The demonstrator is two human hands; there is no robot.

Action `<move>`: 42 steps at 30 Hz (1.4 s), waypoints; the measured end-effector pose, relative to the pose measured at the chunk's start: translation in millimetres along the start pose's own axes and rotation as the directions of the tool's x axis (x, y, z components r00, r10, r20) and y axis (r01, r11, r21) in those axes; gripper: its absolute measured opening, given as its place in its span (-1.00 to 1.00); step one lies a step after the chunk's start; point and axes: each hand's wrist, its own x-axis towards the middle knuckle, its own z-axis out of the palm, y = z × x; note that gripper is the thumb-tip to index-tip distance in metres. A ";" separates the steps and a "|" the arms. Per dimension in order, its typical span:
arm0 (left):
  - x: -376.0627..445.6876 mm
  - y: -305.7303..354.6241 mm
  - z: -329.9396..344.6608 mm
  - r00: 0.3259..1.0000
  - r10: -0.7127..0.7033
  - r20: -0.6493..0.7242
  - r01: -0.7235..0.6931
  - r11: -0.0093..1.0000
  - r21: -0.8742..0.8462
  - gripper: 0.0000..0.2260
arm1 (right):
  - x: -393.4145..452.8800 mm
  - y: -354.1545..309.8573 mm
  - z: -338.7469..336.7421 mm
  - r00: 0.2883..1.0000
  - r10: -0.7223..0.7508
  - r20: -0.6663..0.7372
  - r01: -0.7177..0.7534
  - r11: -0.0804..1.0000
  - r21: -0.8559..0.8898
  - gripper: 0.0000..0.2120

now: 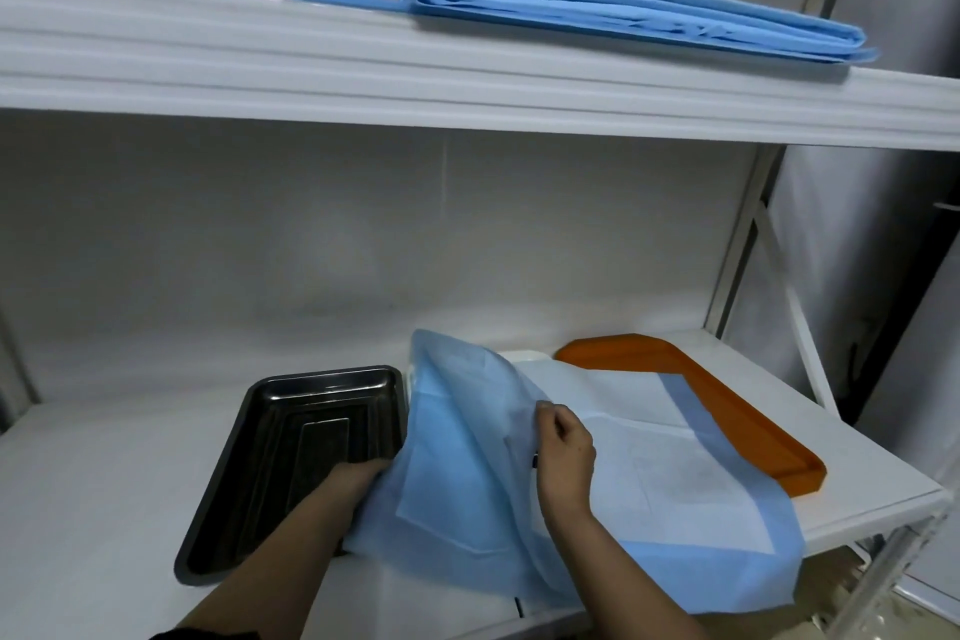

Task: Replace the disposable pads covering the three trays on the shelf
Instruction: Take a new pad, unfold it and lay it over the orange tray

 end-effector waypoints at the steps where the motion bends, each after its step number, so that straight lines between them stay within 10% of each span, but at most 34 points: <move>1: -1.7 3.1 4.6 0.998 0.052 -0.019 -0.052 0.998 0.020 -0.84 | -0.3 0.5 -1.1 1.000 -0.018 0.012 0.018 1.000 -0.008 -0.67; 6: -20.8 26.5 31.1 0.902 0.419 -0.108 -0.410 0.907 0.097 -0.83 | -2.4 -1.8 -3.2 0.998 -0.069 0.008 0.069 0.995 -0.074 -0.84; 14: -52.4 23.4 38.6 0.544 0.838 -0.046 -0.682 0.473 0.558 -0.83 | -22.0 -4.4 -2.0 0.985 -0.150 -0.087 0.147 0.988 -0.045 -0.87; 20: -35.5 -7.9 9.3 0.773 0.596 -0.217 -0.433 0.746 0.507 -0.82 | -37.8 20.0 12.1 0.954 -0.140 0.266 0.238 0.893 -0.381 -0.86; 27: -22.9 -12.9 -14.5 0.928 0.287 -0.238 -0.232 0.944 0.236 -0.72 | -72.8 27.4 40.4 0.674 -0.156 0.722 0.658 0.571 -0.491 -0.78; 32: -36.5 -3.1 -18.2 0.995 0.095 -0.034 -0.093 0.994 0.064 -0.50 | -83.4 36.2 55.9 0.617 -0.196 0.762 0.724 0.520 -0.453 -0.72; 37: -43.1 -3.6 -21.3 0.995 0.086 0.046 -0.094 0.974 0.206 -0.79 | -84.1 40.0 52.0 0.465 -0.132 0.875 0.738 0.603 -0.301 -0.60; 42: -42.5 -3.7 -22.6 0.995 0.070 0.065 -0.080 0.985 0.155 -0.84 | -68.0 44.4 38.3 0.583 -0.197 0.789 0.681 0.648 -0.341 -0.48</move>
